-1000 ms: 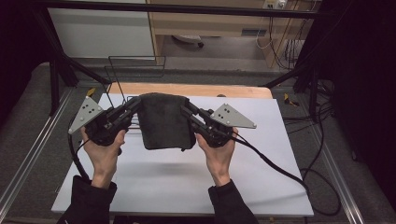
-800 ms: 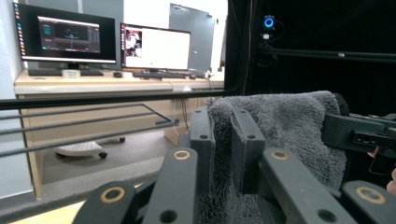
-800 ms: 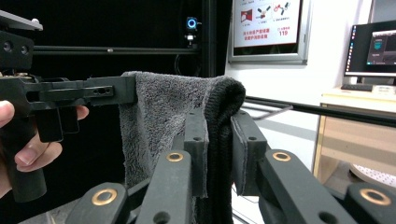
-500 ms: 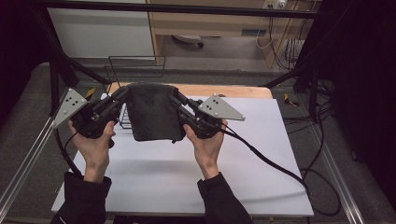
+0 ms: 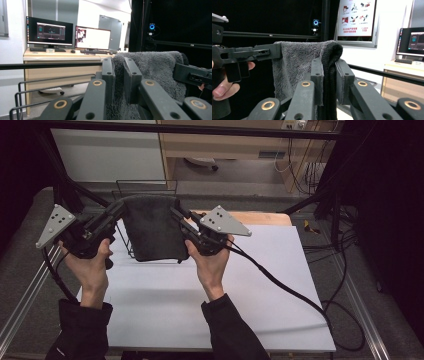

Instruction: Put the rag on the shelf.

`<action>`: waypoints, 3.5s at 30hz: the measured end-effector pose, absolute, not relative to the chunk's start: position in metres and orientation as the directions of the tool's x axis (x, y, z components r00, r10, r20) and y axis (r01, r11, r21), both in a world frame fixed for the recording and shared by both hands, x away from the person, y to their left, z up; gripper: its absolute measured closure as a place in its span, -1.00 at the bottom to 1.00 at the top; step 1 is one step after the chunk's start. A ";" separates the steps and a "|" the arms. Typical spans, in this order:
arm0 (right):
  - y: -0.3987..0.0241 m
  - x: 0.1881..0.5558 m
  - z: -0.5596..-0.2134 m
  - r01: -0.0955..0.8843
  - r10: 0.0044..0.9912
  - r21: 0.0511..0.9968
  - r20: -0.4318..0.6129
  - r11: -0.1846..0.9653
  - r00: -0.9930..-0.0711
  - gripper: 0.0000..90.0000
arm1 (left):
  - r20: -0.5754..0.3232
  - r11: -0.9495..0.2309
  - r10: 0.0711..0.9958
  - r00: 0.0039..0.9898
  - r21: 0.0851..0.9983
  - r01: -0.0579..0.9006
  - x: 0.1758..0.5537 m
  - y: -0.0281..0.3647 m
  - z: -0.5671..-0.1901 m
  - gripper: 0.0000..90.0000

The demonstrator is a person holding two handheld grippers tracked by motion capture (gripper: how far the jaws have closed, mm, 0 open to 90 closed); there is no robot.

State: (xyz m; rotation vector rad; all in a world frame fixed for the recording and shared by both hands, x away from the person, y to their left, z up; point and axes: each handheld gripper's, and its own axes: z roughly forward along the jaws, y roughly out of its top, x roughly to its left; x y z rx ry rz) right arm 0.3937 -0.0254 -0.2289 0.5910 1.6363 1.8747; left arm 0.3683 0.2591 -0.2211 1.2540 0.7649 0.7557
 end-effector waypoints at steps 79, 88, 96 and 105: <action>0.031 0.534 -0.128 -0.202 0.697 0.974 -0.077 -0.099 -0.713 0.76 | -0.095 0.159 0.906 0.412 0.980 -0.124 0.495 0.294 -0.121 0.78; 0.034 0.543 -0.142 -0.179 0.692 0.981 -0.078 -0.075 -0.718 0.76 | -0.103 0.158 0.898 0.427 0.983 -0.094 0.504 0.299 -0.136 0.78; 0.032 0.538 -0.156 -0.131 0.687 0.990 -0.060 -0.051 -0.725 0.76 | -0.092 0.134 0.890 0.447 0.989 -0.062 0.500 0.300 -0.151 0.78; 0.028 0.533 -0.176 -0.080 0.685 0.997 -0.046 -0.019 -0.727 0.75 | -0.060 0.084 0.881 0.469 0.996 -0.030 0.491 0.302 -0.168 0.78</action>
